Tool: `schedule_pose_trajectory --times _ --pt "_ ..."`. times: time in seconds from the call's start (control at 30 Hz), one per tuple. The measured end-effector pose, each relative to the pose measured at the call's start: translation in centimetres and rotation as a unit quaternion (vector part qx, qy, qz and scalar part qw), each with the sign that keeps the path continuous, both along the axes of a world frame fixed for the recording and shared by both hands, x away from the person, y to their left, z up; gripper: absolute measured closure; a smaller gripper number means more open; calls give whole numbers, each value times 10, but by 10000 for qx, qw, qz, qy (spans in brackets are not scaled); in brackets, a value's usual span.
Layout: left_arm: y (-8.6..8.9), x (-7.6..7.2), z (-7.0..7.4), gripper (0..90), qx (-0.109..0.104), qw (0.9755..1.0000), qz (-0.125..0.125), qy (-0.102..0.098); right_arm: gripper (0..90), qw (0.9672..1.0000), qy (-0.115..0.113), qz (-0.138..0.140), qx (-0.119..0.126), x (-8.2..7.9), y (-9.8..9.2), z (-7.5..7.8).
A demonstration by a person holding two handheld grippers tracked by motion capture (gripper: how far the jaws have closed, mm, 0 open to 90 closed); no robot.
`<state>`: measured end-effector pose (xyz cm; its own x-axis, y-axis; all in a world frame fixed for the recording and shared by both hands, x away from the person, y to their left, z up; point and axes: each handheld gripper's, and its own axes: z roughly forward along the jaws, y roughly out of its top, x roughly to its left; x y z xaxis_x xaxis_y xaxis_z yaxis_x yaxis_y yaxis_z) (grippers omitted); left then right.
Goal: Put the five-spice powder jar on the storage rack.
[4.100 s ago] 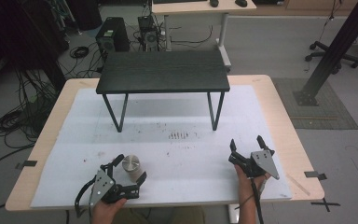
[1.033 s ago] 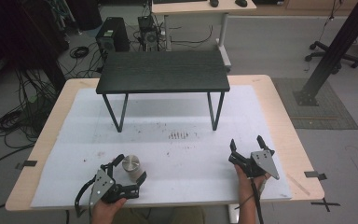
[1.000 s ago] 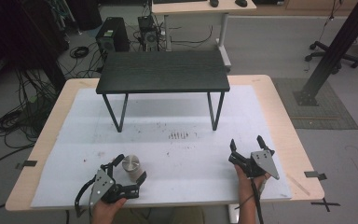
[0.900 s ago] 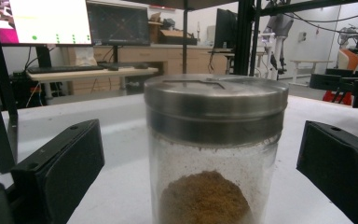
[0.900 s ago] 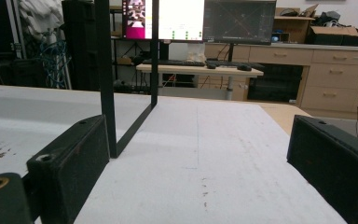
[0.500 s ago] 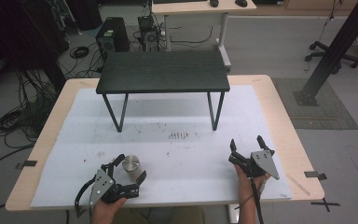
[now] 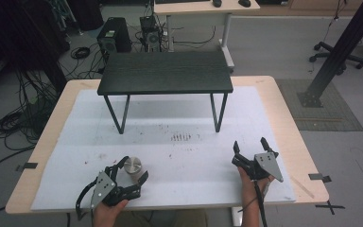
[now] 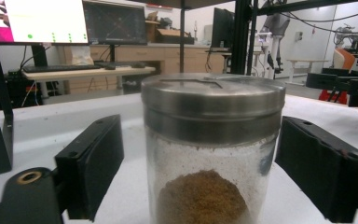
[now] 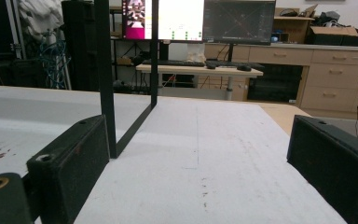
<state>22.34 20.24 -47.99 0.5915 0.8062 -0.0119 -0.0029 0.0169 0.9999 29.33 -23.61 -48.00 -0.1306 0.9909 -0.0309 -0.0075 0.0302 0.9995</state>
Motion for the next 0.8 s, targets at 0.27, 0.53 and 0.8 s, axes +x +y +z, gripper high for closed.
schedule_pose_trajectory --times 0.27,0.53,0.8 --pt "0 1 0 283 18 10000 -52 27 59 10000 4 -1 0 0 0 0" --pt "0 0 0 394 43 10000 -66 27 59 10000 7 -3 0 0 0 0" --pt "0 0 0 426 58 10000 -41 16 59 10000 11 0 2 0 0 0"
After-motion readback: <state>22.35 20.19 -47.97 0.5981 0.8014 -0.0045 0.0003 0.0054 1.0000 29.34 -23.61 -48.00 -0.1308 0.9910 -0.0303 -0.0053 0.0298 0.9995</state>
